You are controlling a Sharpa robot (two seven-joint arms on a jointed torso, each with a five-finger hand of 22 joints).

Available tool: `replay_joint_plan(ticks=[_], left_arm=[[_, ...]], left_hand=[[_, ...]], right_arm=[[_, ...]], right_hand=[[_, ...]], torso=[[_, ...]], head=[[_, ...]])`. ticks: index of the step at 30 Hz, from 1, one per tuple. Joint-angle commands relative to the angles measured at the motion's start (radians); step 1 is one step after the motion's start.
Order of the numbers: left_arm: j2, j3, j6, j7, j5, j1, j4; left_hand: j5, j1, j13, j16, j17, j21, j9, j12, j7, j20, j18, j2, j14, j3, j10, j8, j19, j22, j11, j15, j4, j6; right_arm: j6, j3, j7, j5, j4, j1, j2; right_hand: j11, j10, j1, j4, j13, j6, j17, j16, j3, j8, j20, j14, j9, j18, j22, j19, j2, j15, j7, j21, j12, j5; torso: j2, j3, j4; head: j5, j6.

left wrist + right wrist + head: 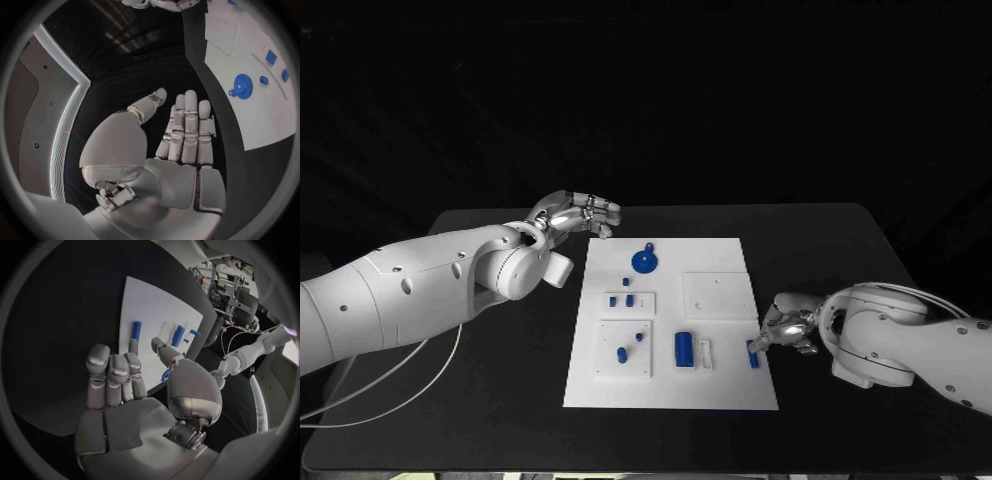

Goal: Assemble the parts on the task board

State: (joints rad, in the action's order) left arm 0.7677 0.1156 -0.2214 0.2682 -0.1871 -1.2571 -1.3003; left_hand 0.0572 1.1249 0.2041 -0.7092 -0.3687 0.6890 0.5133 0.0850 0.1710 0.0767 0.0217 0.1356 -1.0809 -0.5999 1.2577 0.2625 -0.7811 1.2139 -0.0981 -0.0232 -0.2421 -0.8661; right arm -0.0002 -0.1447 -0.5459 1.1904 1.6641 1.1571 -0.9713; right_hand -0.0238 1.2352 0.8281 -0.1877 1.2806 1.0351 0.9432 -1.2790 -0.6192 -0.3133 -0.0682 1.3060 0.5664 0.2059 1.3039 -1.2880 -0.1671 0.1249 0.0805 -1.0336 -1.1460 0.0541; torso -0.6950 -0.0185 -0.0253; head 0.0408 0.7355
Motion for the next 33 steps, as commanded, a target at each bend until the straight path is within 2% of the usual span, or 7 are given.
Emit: replay_joint_plan(ticks=[1,9,18,22,29,33], left_arm=[[0.0,-0.001,0.015,0.009,0.006,0.0,-0.005],[0.002,0.0,0.016,0.009,0.007,0.0,-0.005],[0.003,0.0,0.019,0.008,0.007,0.0,-0.005],[0.004,0.0,0.02,0.008,0.007,0.0,-0.006],[0.006,0.0,0.023,0.007,0.007,0.0,-0.006],[0.006,0.0,0.025,0.005,0.007,0.0,-0.006]], left_hand=[[0.001,-0.011,0.001,0.006,-0.002,-0.006,-0.001,-0.004,0.0,-0.001,0.02,-0.001,-0.004,0.002,-0.006,0.006,-0.009,0.001,0.0,0.001,0.006,0.008],[0.001,-0.011,0.001,0.007,-0.003,-0.007,-0.002,-0.004,0.0,-0.001,0.02,-0.001,-0.004,0.002,-0.006,0.006,-0.009,0.001,0.0,0.001,0.007,0.009],[0.001,-0.012,0.001,0.007,-0.003,-0.007,-0.002,-0.004,0.001,-0.001,0.02,-0.001,-0.004,0.003,-0.006,0.006,-0.009,0.002,0.0,0.001,0.008,0.009],[0.001,-0.013,0.001,0.008,-0.004,-0.007,-0.002,-0.004,0.001,-0.001,0.02,-0.001,-0.004,0.003,-0.006,0.006,-0.009,0.002,0.0,0.0,0.008,0.009],[0.001,-0.014,0.001,0.009,-0.005,-0.008,-0.002,-0.004,0.001,-0.001,0.02,-0.002,-0.004,0.003,-0.007,0.006,-0.009,0.002,0.0,0.0,0.009,0.009],[0.001,-0.014,0.001,0.009,-0.005,-0.008,-0.002,-0.004,0.001,-0.001,0.02,-0.002,-0.004,0.004,-0.007,0.006,-0.009,0.002,0.0,0.0,0.009,0.01]], right_arm=[[0.002,-0.001,-0.029,0.067,-0.011,-0.012,0.012],[-0.005,-0.003,-0.032,0.109,-0.033,-0.04,0.044],[-0.023,-0.005,-0.038,0.225,-0.063,-0.076,0.083],[-0.03,-0.005,-0.039,0.295,-0.08,-0.085,0.105],[-0.031,-0.006,-0.033,0.336,-0.095,-0.093,0.134],[-0.024,-0.006,-0.032,0.333,-0.093,-0.094,0.138]], right_hand=[[-0.006,-0.003,-0.013,0.011,-0.001,0.006,-0.001,0.007,-0.002,-0.005,0.001,0.001,0.001,0.056,0.0,0.008,-0.004,0.009,0.0,0.006,0.004,-0.005],[-0.007,-0.001,-0.018,0.022,-0.001,0.01,-0.001,0.007,-0.004,-0.005,0.002,0.002,0.001,0.056,0.0,0.008,-0.005,0.009,-0.001,0.005,0.004,-0.005],[-0.008,0.0,-0.018,0.03,-0.002,0.013,-0.001,0.008,-0.009,-0.004,0.003,0.002,0.001,0.056,0.001,0.008,0.009,0.01,-0.002,0.005,0.005,-0.005],[-0.009,0.0,-0.015,0.034,-0.002,0.014,-0.001,0.008,-0.015,-0.004,0.003,0.003,0.001,0.056,0.001,0.008,0.014,0.01,-0.002,0.004,0.005,-0.005],[-0.009,-0.001,0.003,0.041,-0.005,0.016,-0.001,0.008,-0.043,0.0,0.004,0.003,0.0,0.056,0.002,0.009,0.021,0.01,-0.002,0.003,0.009,-0.005],[-0.008,-0.006,0.034,0.03,-0.01,0.015,-0.001,0.008,-0.073,0.003,0.005,0.003,-0.001,0.056,0.003,0.009,0.013,0.009,-0.001,0.002,0.017,-0.005]], torso=[[0.0,-0.0009,0.0009],[-0.001,-0.0008,0.0022],[-0.001,-0.0006,0.0012],[-0.001,-0.0009,0.0015],[-0.001,-0.0009,0.0018],[-0.001,-0.0003,0.002]], head=[[-0.001,0.0],[-0.002,0.004],[0.001,0.009],[0.002,0.009],[0.002,0.011],[0.003,0.013]])
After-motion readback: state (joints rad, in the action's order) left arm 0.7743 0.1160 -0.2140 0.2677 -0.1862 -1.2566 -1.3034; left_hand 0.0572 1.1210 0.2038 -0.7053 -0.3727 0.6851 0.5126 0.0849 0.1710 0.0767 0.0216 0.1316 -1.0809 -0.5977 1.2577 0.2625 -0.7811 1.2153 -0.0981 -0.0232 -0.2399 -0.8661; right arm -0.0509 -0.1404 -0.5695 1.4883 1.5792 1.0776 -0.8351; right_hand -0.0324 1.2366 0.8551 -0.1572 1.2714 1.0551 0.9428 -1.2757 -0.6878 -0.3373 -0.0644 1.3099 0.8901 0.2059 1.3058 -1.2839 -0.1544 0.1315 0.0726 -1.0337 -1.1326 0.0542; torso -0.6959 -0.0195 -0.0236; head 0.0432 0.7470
